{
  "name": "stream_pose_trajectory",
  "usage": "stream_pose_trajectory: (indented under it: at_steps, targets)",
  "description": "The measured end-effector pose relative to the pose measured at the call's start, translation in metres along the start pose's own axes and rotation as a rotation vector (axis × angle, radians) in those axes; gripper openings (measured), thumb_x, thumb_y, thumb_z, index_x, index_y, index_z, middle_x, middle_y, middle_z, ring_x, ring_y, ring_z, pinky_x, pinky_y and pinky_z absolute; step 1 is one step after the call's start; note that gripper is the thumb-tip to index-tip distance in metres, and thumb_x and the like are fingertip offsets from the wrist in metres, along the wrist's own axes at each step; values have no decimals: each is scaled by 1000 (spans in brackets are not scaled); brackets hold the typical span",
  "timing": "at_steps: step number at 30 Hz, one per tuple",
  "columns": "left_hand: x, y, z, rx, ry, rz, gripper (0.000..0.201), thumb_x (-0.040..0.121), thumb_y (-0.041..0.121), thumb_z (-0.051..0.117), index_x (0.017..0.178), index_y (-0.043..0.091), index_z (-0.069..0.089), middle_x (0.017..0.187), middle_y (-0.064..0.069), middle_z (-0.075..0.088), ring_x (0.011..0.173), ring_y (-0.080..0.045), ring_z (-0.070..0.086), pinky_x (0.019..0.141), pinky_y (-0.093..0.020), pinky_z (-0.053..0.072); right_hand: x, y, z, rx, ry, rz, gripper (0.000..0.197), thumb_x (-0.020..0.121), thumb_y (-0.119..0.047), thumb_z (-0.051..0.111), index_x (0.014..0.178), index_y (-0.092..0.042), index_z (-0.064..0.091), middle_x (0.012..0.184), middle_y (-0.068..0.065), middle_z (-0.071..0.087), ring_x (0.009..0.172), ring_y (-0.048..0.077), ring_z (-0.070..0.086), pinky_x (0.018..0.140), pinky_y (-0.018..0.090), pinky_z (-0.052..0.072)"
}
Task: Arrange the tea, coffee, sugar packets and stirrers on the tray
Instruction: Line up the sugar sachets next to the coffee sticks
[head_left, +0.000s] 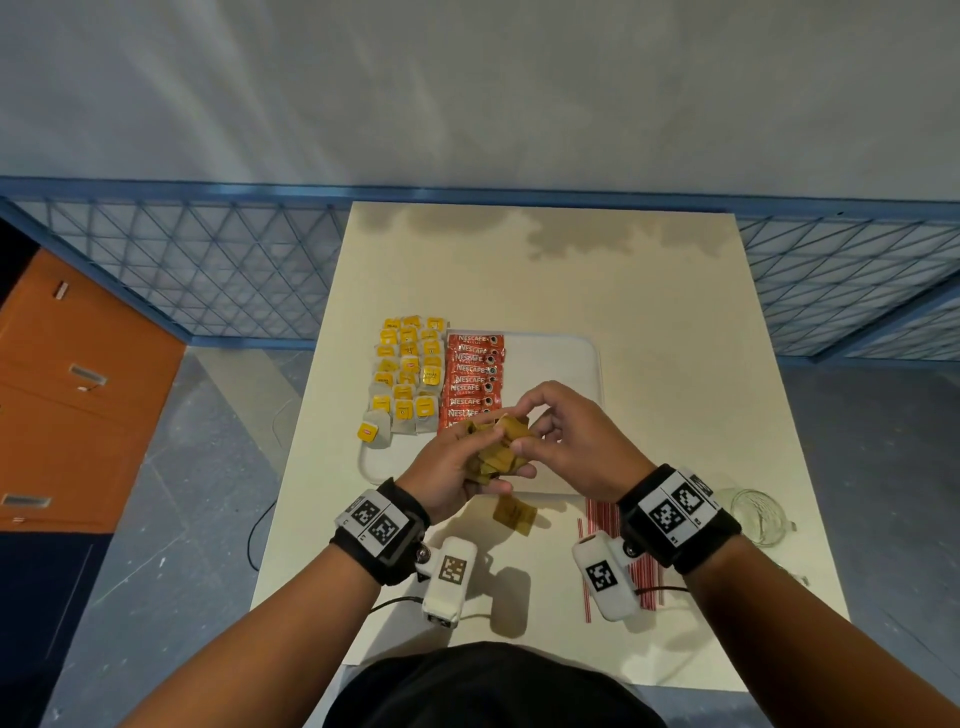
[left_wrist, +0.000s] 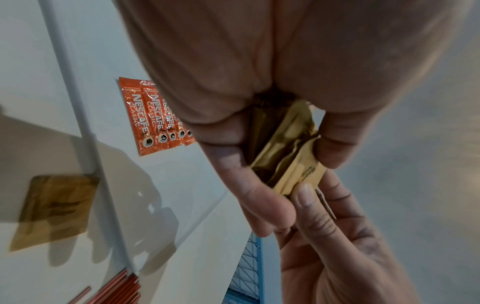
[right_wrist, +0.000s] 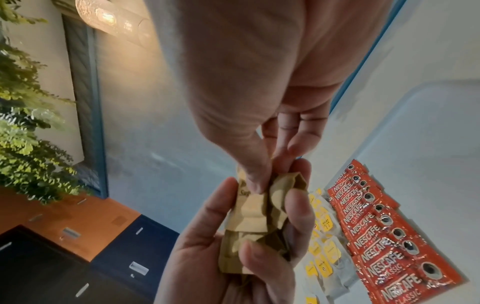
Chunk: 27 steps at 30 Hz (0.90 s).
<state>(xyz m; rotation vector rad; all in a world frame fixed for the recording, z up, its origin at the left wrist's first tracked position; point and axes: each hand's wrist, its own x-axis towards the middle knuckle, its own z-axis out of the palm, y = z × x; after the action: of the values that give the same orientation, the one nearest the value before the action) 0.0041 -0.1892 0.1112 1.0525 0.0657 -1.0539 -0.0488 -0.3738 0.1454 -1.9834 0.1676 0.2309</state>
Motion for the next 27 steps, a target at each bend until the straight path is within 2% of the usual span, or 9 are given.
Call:
stream_pose_trajectory:
  at_steps: [2, 4, 7, 10, 12, 15, 16, 20, 27]
  targets:
    - [2, 3, -1, -6, 3, 17, 31, 101, 15, 53, 131, 17, 60, 112, -19, 70, 92, -31, 74, 62, -28, 60, 2, -2, -4, 18, -4, 12, 30, 90, -13, 75, 101, -36, 61, 92, -10, 66, 77, 6, 64, 72, 23, 54]
    - [4, 6, -1, 7, 25, 37, 27, 101, 9, 53, 126, 17, 60, 110, -17, 72, 91, -30, 74, 64, -28, 61, 5, -2, -7, 42, 11, 4, 29, 91, -10, 72, 103, -35, 62, 97, -9, 67, 77, 5, 64, 73, 22, 55]
    - [10, 9, -2, 9, 96, 66, 29, 96, 5, 60, 125, 13, 58, 104, -14, 74, 85, -28, 75, 64, -28, 61, 11, 1, -7, 80, 75, -18, 26, 92, -10, 71, 105, -30, 63, 106, -7, 68, 77, 6, 65, 72, 19, 53]
    - [20, 11, -5, -40, 181, 103, 36, 92, 2, 65, 127, 9, 56, 102, -10, 74, 83, -23, 74, 62, -28, 61, 17, 6, -3, 95, 168, 16, 19, 93, -18, 72, 105, -29, 64, 100, -6, 69, 72, 8, 64, 72, 21, 52]
    - [25, 13, -6, -62, 221, 120, 36, 91, 1, 67, 125, 9, 57, 101, -11, 72, 81, -21, 72, 59, -27, 60, 21, 10, 0, 97, 207, 56, 14, 93, -24, 72, 105, -27, 65, 94, -7, 69, 72, 12, 65, 73, 25, 53]
    - [32, 17, -8, -72, 239, 139, 29, 90, 4, 69, 117, 9, 61, 98, -12, 72, 79, -23, 68, 57, -25, 58, 24, 17, 5, 126, 220, 92, 15, 91, -37, 72, 101, -28, 68, 89, -4, 69, 78, 26, 67, 77, 38, 57]
    - [34, 19, -9, -72, 246, 145, 32, 88, 7, 71, 118, 7, 61, 100, -14, 71, 80, -24, 67, 58, -25, 57, 25, 19, 7, 133, 220, 101, 16, 89, -41, 72, 99, -29, 69, 87, -4, 69, 79, 27, 67, 77, 39, 58]
    - [45, 22, -13, -85, 291, 165, 58, 78, 15, 80, 128, 1, 56, 108, -18, 71, 82, -24, 69, 59, -25, 57, 32, 22, 14, 178, 246, 142, 11, 92, -32, 73, 90, -22, 74, 78, -7, 69, 75, 13, 64, 73, 29, 55]
    - [67, 20, -17, -36, 313, 171, 32, 87, 13, 75, 117, 8, 65, 97, -12, 73, 74, -18, 69, 60, -24, 57, 53, 23, 24, 322, 325, 196, 8, 92, -21, 74, 89, -14, 72, 71, -8, 68, 66, 7, 63, 67, 18, 51]
